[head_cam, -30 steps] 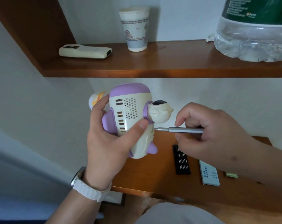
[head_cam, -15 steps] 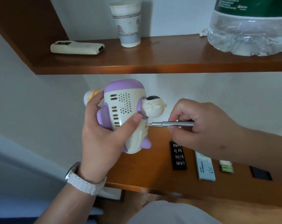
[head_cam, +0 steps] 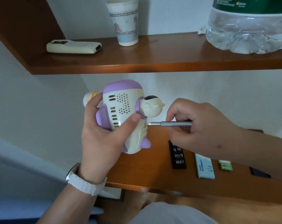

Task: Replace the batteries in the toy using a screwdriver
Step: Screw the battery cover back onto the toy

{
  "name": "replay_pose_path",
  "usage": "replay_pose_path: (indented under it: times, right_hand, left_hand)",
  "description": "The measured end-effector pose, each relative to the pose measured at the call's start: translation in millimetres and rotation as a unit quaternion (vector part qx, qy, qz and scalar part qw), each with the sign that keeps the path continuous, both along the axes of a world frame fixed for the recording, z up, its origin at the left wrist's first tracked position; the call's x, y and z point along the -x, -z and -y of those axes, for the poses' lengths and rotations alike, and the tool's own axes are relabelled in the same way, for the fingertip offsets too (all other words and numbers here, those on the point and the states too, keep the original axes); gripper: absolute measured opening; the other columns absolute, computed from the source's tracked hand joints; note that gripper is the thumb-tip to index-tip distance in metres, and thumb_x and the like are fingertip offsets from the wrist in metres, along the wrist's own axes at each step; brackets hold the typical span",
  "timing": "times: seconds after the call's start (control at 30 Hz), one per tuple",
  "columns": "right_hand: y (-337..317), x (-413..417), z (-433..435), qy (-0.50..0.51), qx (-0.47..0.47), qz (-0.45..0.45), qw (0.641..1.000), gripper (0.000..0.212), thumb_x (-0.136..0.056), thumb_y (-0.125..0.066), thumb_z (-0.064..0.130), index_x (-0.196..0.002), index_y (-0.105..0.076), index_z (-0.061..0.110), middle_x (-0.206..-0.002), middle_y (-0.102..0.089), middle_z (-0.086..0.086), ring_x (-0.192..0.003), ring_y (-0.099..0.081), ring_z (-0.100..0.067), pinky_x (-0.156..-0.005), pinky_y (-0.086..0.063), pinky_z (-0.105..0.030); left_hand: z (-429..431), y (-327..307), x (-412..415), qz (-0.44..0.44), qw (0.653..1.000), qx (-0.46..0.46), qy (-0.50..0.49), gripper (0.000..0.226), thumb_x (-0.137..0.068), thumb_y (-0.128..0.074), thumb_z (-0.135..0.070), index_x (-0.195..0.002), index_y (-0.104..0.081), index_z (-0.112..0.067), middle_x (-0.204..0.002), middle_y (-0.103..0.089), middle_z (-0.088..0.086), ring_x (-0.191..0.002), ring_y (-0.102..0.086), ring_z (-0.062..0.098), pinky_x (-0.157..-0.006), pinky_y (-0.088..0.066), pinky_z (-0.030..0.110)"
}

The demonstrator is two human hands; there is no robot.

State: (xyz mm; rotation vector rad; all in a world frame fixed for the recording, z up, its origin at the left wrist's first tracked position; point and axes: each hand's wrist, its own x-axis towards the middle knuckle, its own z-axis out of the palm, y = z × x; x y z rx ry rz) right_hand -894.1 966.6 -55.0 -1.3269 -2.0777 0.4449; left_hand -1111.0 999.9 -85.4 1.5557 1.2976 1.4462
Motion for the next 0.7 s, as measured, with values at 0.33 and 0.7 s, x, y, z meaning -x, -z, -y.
replay_pose_path:
  times: [0.33, 0.7]
  right_hand:
    - [-8, 0, -1, 0.009, 0.018, -0.009, 1.0, 0.017, -0.081, -0.063, 0.025, -0.076, -0.052, 0.037, -0.063, -0.062, 0.01, -0.047, -0.051, -0.009, -0.044, -0.038, -0.012]
    - [-11, 7, 0, 0.027, 0.035, -0.031, 0.999, 0.015, -0.079, -0.06, 0.032, -0.087, -0.05, 0.041, -0.057, -0.053, 0.011, -0.052, -0.049, -0.007, -0.051, -0.039, -0.012]
  left_hand:
    - [-1, 2, 0, 0.015, 1.0, -0.001, 0.005, 0.082, -0.063, -0.081, -0.058, -0.134, -0.049, -0.034, -0.115, -0.065, -0.017, -0.106, -0.067, 0.009, -0.068, -0.062, 0.029]
    - [-3, 0, 2, 0.02, 1.0, 0.016, 0.001, 0.082, -0.063, -0.082, -0.058, -0.134, -0.049, -0.036, -0.118, -0.066, -0.011, -0.106, -0.068, 0.014, -0.07, -0.063, 0.049]
